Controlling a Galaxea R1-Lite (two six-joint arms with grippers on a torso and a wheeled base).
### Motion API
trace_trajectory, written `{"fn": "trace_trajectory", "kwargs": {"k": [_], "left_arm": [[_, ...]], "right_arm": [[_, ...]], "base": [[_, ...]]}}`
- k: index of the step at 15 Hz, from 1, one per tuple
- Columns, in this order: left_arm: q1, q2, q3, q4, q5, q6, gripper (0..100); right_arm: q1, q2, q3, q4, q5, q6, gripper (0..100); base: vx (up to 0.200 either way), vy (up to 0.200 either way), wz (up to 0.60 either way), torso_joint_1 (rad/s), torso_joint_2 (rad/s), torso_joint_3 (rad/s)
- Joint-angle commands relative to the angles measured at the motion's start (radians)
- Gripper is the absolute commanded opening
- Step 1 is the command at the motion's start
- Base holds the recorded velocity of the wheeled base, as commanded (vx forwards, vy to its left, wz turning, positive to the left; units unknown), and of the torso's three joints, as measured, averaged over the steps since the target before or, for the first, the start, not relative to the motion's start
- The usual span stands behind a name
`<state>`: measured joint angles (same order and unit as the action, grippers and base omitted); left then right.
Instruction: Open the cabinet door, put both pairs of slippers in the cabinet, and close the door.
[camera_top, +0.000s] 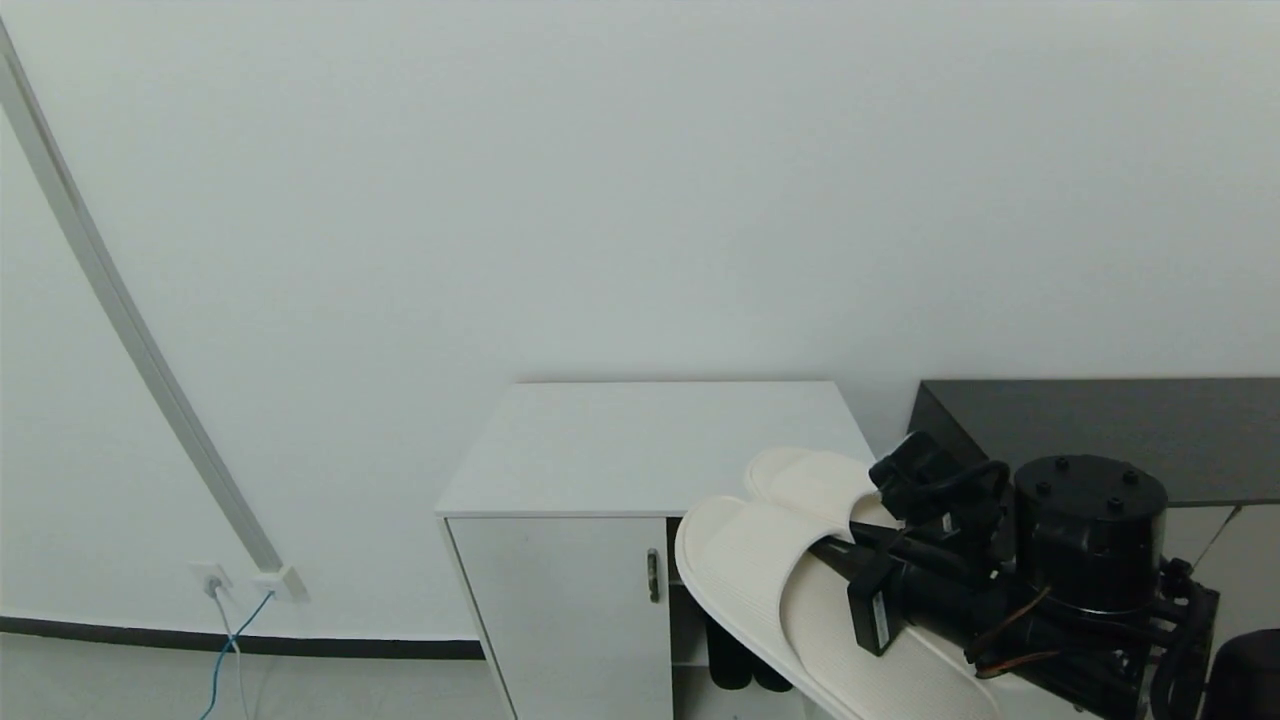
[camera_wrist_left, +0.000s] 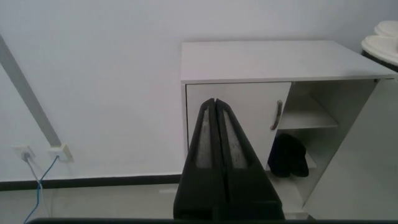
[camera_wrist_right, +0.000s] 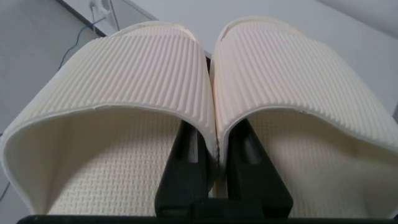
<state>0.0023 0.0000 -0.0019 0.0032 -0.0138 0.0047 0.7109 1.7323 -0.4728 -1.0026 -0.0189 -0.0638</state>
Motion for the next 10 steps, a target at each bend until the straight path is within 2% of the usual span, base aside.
{"fn": "trace_trajectory", "kwargs": {"k": [1, 10], "left_arm": [[0.001, 0.000, 0.000, 0.000, 0.000, 0.000, 0], [0.001, 0.002, 0.000, 0.000, 0.000, 0.000, 0]], "right_arm": [[0.001, 0.012, 0.000, 0.001, -0.001, -0.001, 0], [0.002, 0.012, 0.008, -0.001, 0.004, -0.001, 0]], "base": [[0.000, 0.000, -0.60, 0.017, 0.01, -0.007], [0.000, 0.000, 0.00, 0.000, 0.00, 0.000]]}}
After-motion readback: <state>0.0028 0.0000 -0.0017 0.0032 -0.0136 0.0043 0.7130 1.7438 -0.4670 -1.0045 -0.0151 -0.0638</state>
